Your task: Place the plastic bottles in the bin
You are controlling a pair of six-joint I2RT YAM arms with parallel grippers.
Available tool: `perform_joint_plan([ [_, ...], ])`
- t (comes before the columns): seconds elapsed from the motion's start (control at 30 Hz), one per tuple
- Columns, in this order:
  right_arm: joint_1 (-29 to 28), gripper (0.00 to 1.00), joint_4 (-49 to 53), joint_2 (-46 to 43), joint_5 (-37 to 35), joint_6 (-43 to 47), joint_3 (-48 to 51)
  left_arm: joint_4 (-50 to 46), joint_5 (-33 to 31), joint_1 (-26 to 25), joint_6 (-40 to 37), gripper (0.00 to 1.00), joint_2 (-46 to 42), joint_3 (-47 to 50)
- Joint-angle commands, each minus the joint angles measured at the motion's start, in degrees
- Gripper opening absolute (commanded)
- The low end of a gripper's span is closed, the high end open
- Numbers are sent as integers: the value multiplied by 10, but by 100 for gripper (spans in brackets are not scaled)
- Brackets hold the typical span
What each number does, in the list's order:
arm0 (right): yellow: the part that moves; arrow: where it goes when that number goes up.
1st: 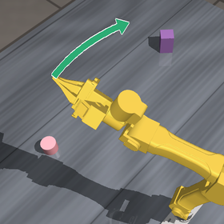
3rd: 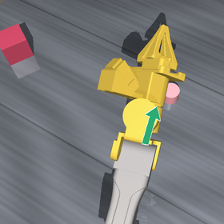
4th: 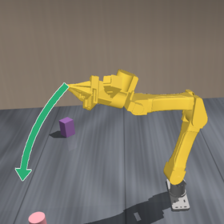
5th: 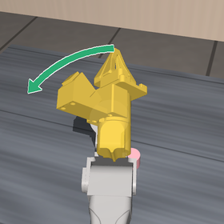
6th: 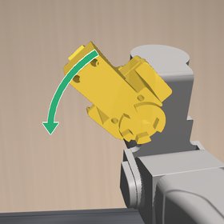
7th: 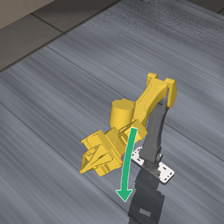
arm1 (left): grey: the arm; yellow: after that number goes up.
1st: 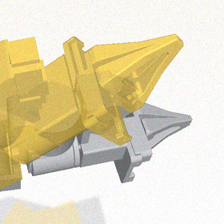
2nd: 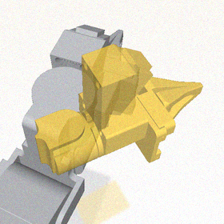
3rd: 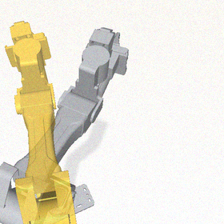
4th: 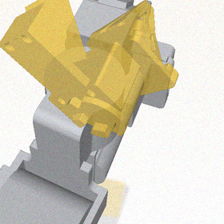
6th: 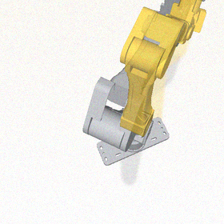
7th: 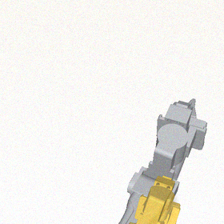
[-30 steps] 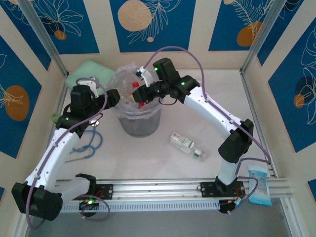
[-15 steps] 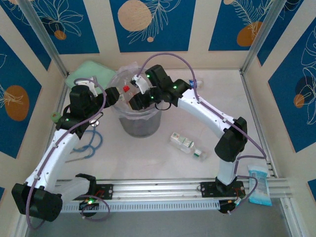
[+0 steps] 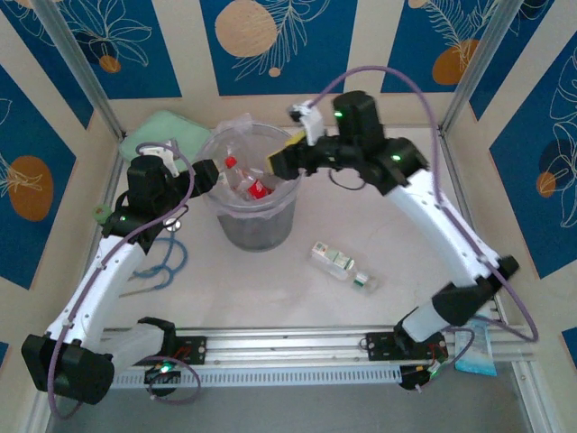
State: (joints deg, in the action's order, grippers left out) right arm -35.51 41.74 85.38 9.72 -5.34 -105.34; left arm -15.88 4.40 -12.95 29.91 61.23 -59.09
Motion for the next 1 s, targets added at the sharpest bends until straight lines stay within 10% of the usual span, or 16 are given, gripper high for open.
perform_joint_plan([
  [0.0,38,79,54,-48,-39,44,52,0,13,8,-12,89,2,-20],
  [0.33,158,96,224,-30,-65,53,160,-13,38,8,-22,90,10,-36],
  [0.97,56,99,154,169,-52,70,311,-27,34,10,-36,91,6,-43],
])
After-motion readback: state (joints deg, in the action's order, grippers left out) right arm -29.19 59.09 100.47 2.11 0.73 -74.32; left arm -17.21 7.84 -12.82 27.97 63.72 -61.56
